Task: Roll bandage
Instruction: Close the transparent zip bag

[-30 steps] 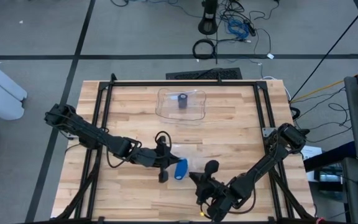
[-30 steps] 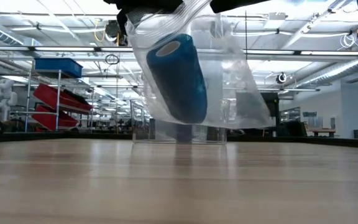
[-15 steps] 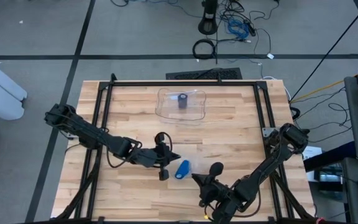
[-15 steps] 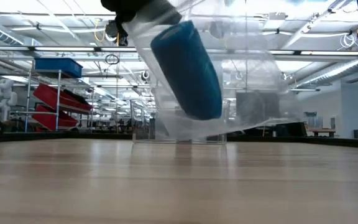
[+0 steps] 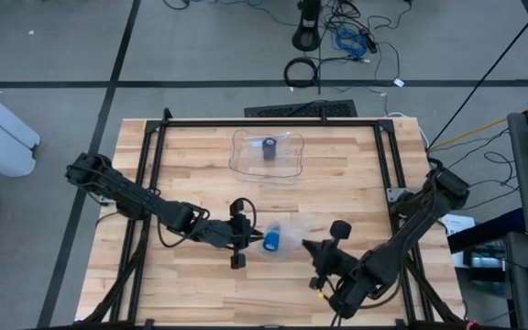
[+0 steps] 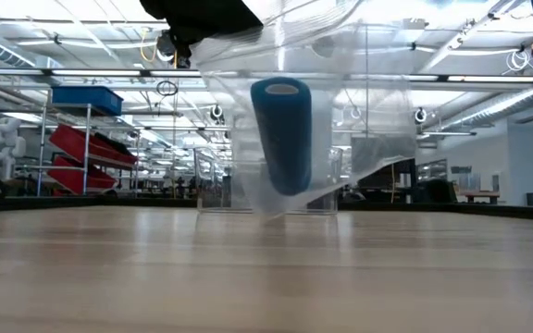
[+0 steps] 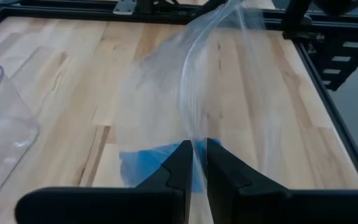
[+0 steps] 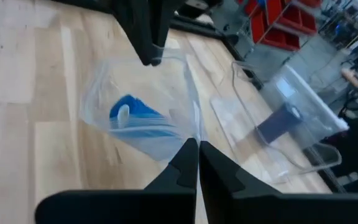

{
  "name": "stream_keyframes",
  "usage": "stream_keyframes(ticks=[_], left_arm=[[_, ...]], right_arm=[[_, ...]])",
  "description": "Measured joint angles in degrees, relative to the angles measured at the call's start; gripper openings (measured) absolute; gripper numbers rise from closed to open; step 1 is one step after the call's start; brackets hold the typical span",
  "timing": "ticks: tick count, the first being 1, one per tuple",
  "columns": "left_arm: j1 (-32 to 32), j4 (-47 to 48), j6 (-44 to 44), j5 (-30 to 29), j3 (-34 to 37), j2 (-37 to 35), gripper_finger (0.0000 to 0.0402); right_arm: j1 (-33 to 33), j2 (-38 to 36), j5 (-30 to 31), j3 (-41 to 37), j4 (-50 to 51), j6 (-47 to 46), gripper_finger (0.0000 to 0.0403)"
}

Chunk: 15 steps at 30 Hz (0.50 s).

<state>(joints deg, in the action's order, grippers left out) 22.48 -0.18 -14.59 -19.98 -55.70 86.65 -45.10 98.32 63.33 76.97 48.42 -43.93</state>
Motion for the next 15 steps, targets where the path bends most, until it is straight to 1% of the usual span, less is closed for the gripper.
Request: stream_keyframes(ticks=[4, 10, 12, 15], left_arm=[[0.0, -1.2, 0.0, 0.0, 0.0, 0.0, 0.0041], [0.0, -2.9, 0.0, 0.3, 0.0, 0.0, 0.0040], [-0.1, -2.9, 0.0, 0.3, 0.0, 0.0, 0.0033], [-0.3, -2.8, 0.0, 0.4, 0.0, 0.0, 0.0010]], right_arm=[[0.0, -1.3, -0.4, 0.0, 1.3, -1.7, 0.0000], [2.9, -2.0, -0.4, 0.0, 1.2, -1.3, 0.0000], [4.1, -2.0, -3.1, 0.0, 1.2, 1.2, 0.0000], [5.0, -1.7, -8.0, 0.0, 1.2, 2.5, 0.0000]])
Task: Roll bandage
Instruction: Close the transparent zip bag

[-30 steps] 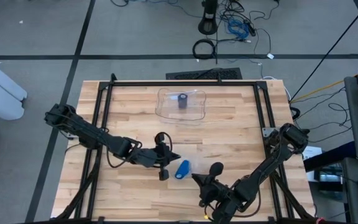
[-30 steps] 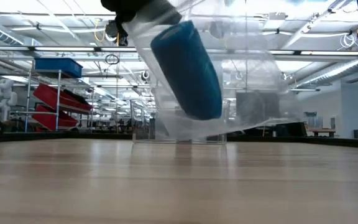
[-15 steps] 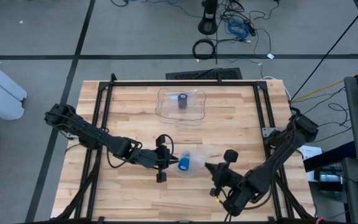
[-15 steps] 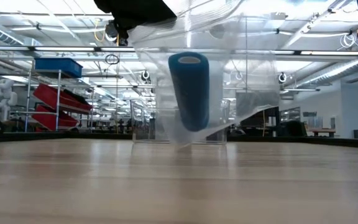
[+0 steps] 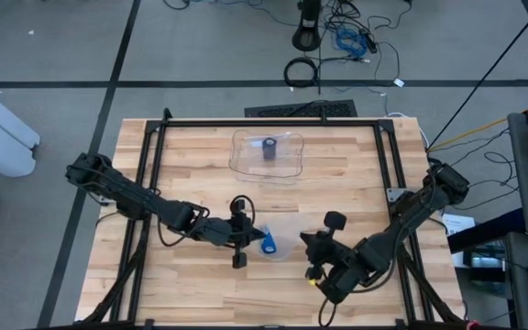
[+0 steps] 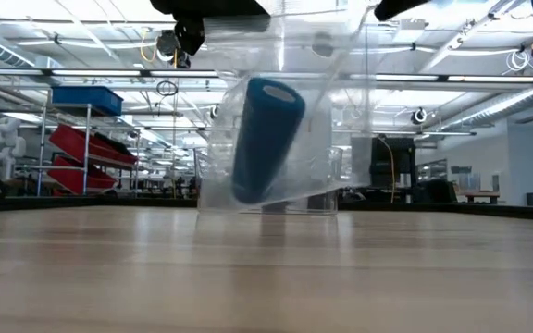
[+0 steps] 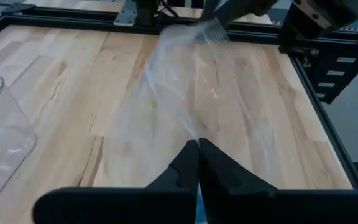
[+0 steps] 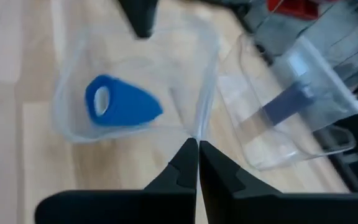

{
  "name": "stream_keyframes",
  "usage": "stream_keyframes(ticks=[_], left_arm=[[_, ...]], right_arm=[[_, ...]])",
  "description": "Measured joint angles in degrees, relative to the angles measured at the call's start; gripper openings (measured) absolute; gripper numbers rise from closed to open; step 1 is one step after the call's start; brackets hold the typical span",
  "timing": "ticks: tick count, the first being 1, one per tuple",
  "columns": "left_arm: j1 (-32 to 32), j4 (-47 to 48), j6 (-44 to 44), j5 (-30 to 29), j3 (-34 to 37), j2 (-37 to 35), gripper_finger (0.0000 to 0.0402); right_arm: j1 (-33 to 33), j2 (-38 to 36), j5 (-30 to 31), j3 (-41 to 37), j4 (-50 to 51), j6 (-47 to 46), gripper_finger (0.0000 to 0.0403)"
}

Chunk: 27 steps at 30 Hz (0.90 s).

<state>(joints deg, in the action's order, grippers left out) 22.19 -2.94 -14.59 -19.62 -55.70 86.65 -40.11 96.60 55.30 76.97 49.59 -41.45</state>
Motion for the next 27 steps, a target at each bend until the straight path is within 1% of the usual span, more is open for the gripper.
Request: stream_keyframes(ticks=[2, 5, 9, 12, 15, 19, 21, 24, 27], left_arm=[[0.0, 0.5, -0.1, 0.0, 0.0, 0.0, 0.0005], [0.0, 0.9, -0.1, 0.0, 0.0, 0.0, 0.0004], [0.0, 0.9, -1.2, 0.0, 0.0, 0.0, 0.0003], [0.0, 1.0, -1.5, 0.0, 0.0, 0.0, 0.0002], [0.0, 1.2, -1.5, 0.1, 0.0, 0.0, 0.0001], [0.0, 1.7, -1.6, 1.3, 0.0, 0.0, 0.0001], [-0.1, 2.2, -1.6, 1.4, 0.0, 0.0, 0.0001], [-0.1, 2.5, -1.6, 1.4, 0.0, 0.0, 0.0001], [-0.1, 2.6, -1.6, 1.1, 0.0, 0.0, 0.0001]], right_arm=[[0.0, 0.1, -1.8, 0.0, 0.0, 1.4, 0.0006], [-0.9, 0.1, -3.5, 0.0, 0.0, 4.8, 0.0029], [-1.4, 1.0, -7.0, -1.3, -2.7, 5.8, 0.0081], [-0.7, 3.2, -9.3, -2.4, -3.3, 6.1, 0.0126], [-0.4, 5.9, -8.2, -2.4, -3.5, 9.2, 0.0180], [0.3, 7.2, -2.3, -2.4, -5.2, 11.7, 0.0253], [0.7, 7.3, -1.2, -2.4, -6.9, 14.0, 0.0280], [1.2, 7.1, -1.7, -2.4, -12.4, 16.9, 0.0302], [1.5, 7.1, -3.8, -2.4, -18.6, 17.9, 0.0305]])
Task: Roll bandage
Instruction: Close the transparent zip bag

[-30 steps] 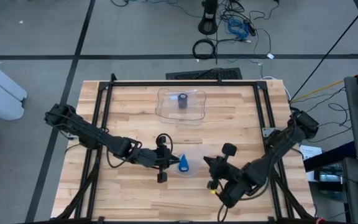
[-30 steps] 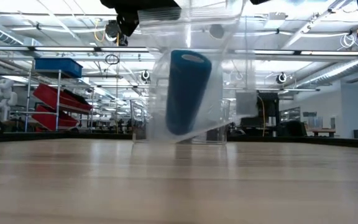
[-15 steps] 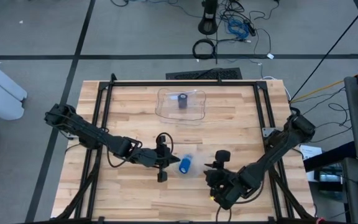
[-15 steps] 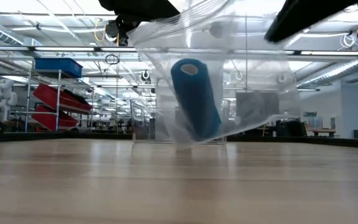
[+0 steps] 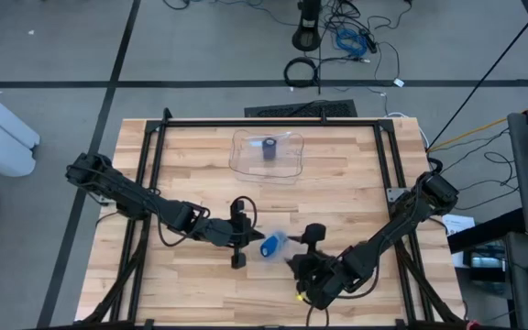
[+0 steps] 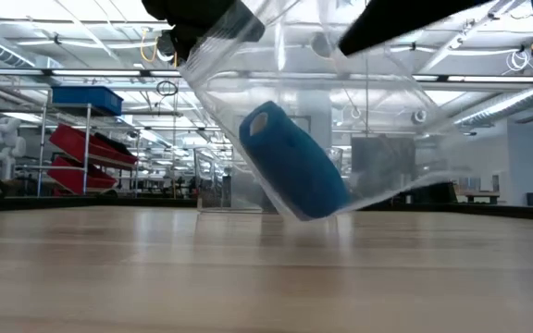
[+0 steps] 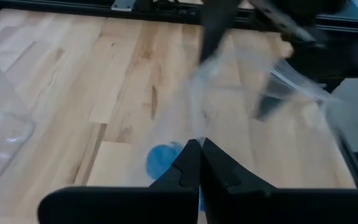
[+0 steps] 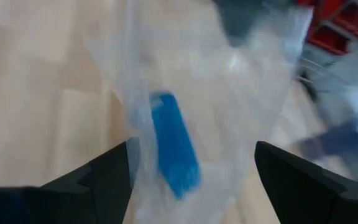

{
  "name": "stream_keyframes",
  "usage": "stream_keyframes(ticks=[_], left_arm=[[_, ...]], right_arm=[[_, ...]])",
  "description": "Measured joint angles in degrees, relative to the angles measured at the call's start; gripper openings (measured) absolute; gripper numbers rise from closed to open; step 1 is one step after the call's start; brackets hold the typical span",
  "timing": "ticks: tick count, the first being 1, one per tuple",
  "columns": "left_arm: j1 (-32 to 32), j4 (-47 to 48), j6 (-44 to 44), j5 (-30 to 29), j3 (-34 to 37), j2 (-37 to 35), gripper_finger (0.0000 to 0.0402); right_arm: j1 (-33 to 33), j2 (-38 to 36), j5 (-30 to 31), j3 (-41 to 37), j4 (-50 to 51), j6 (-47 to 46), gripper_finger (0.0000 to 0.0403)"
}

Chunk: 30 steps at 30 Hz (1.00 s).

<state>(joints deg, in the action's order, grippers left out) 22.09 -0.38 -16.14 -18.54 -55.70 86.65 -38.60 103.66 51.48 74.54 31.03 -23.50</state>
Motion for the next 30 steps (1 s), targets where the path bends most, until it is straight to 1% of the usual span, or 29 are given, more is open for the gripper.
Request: stream_keyframes(ticks=[3, 6, 9, 12, 16, 19, 26, 30], left_arm=[[0.0, 0.1, -0.4, -2.5, 0.0, 0.0, 0.0000], [-0.3, 0.1, -1.7, -3.6, 0.0, 0.0, 0.0000], [-0.3, 0.1, -2.9, -3.8, 0.0, 0.0, 0.0000], [-0.3, 0.0, -3.1, -4.7, 0.0, 0.0, 0.0000], [-0.3, -0.1, -6.0, -8.9, 0.0, 0.0, 0.0000], [-0.7, -0.1, -7.5, -9.6, 0.0, 0.0, 0.0000], [-0.7, -0.2, -7.6, -8.8, 0.0, 0.0, 0.0000], [-0.7, -0.5, -7.5, -7.5, 0.0, 0.0, 0.0000]], right_arm=[[0.4, 0.0, -3.8, 0.0, -5.1, 1.8, 0.0302], [0.8, -0.1, -4.9, 0.0, -6.7, 2.1, 0.0301], [0.8, -0.1, -1.9, 0.0, -5.6, 1.4, 0.0301], [0.8, -0.1, -0.9, 0.0, -5.7, 0.4, 0.0301], [0.5, -0.1, 8.1, 0.0, -5.3, -1.0, 0.0300], [0.5, 0.7, 12.8, 0.1, -4.7, 1.2, 0.0300], [2.3, 2.5, 13.3, 0.1, -5.3, 5.1, 0.0299], [2.1, 2.8, 17.5, 0.1, -6.3, 6.7, 0.0284]])
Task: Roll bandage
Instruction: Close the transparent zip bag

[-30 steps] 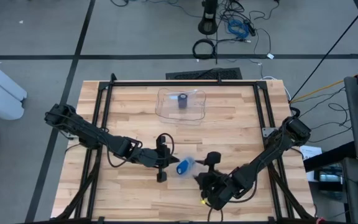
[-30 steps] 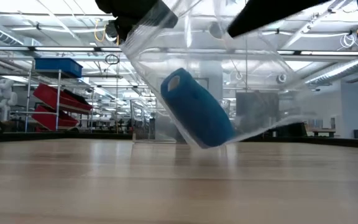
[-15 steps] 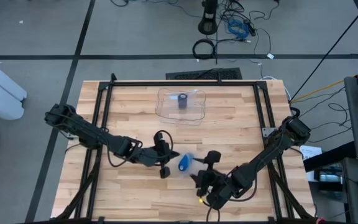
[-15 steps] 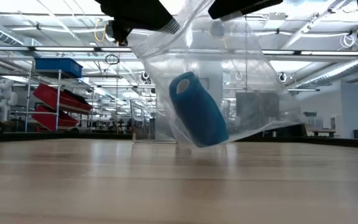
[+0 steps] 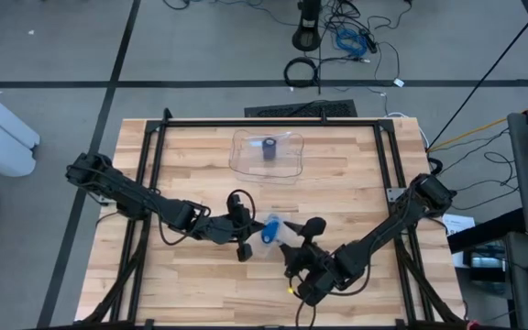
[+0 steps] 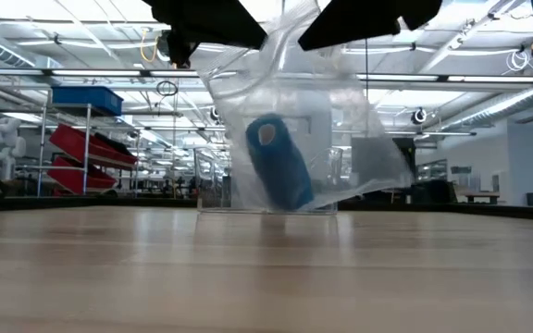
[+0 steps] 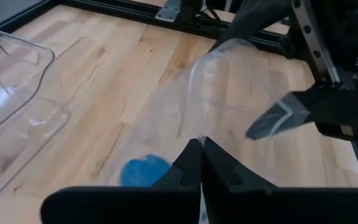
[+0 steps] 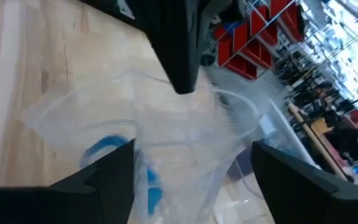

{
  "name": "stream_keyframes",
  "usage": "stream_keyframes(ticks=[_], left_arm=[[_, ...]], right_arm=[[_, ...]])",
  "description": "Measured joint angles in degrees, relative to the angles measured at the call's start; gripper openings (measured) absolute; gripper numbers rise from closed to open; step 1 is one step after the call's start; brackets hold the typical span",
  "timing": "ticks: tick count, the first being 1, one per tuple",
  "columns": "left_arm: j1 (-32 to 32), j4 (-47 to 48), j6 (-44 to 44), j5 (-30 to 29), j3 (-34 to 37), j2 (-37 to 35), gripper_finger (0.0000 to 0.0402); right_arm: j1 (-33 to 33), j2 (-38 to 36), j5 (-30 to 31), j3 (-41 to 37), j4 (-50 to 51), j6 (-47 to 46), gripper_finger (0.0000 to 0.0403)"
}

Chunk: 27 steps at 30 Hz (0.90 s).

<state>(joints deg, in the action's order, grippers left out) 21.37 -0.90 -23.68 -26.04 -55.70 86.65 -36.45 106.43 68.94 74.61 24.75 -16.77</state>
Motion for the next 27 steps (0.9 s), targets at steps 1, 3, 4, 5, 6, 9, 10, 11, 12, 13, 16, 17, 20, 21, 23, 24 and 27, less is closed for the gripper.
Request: stream_keyframes(ticks=[1, 3, 4, 5, 6, 9, 10, 11, 12, 13, 16, 17, 20, 21, 23, 24, 27], left_arm=[[0.0, 0.0, 0.0, 0.1, 0.0, 0.0, 0.0000], [0.0, 0.0, 0.0, 0.1, 0.0, 0.0, 0.0000], [0.0, 0.0, 0.0, 0.2, 0.0, 0.0, 0.0000], [0.0, 0.0, 0.0, 0.1, 0.0, 0.0, 0.0000], [0.0, 0.0, 0.0, 0.2, 0.0, 0.0, 0.0000], [0.0, 0.0, 0.0, 0.2, 0.0, 0.0, 0.0000], [0.0, 0.0, 0.0, 0.2, 0.0, 0.0, 0.0000], [0.0, 0.0, 0.0, 0.2, 0.0, 0.0, 0.0000], [0.0, 0.0, 0.0, 0.2, 0.0, 0.0, 0.0000], [0.0, 0.0, 0.0, 0.2, 0.0, 0.0, 0.0000], [0.0, 0.1, 1.0, 0.3, 0.0, 0.0, 0.0000], [0.0, 0.1, 2.1, 0.3, 0.0, 0.0, 0.0000], [0.1, 0.9, 4.8, 0.3, 0.0, -0.2, 0.0010], [0.1, 1.2, 5.6, 0.3, 0.0, -0.3, 0.0016], [0.1, 0.9, 6.5, 0.3, 0.0, -0.6, 0.0030], [0.1, 1.0, 7.1, 0.3, 0.0, -0.7, 0.0037], [0.1, 1.0, 7.6, 0.3, 0.0, -0.8, 0.0058]], right_arm=[[-0.1, 0.0, 0.3, 0.0, -0.1, 0.4, 0.0275], [-0.5, 0.0, 0.3, 0.0, -0.4, 1.1, 0.0246], [-0.6, 0.0, 0.3, 0.0, -0.6, 1.2, 0.0226], [-0.7, 0.0, 0.3, 0.0, -0.8, 1.4, 0.0204], [-0.8, 0.0, 0.2, 0.0, -0.7, 1.5, 0.0179], [-0.8, 0.0, -0.1, 0.0, -0.7, 1.9, 0.0091], [-0.8, 0.0, -0.1, 0.0, -0.7, 2.3, 0.0060], [-0.9, 0.0, -0.1, 0.0, -0.7, 2.8, 0.0032], [-1.0, 0.0, -0.1, 0.0, -0.6, 3.0, 0.0016], [-1.1, 0.0, -0.1, 0.0, -0.6, 3.1, 0.0011], [-1.4, 0.0, -0.2, 0.0, -0.5, 3.1, 0.0005], [-1.7, 0.0, -0.4, 0.0, -0.2, 3.6, 0.0003], [-2.7, -0.7, -1.4, 0.0, 0.0, 5.4, 0.0001], [-3.2, -1.2, -1.9, 0.0, 0.0, 5.4, 0.0000], [-4.0, -2.6, -3.3, 0.0, 0.0, 4.6, 0.0000], [-4.4, -3.4, -4.5, 0.0, 0.4, 3.9, 0.0000], [-4.9, -6.3, -9.7, 0.0, 2.1, 0.7, 0.0000]])
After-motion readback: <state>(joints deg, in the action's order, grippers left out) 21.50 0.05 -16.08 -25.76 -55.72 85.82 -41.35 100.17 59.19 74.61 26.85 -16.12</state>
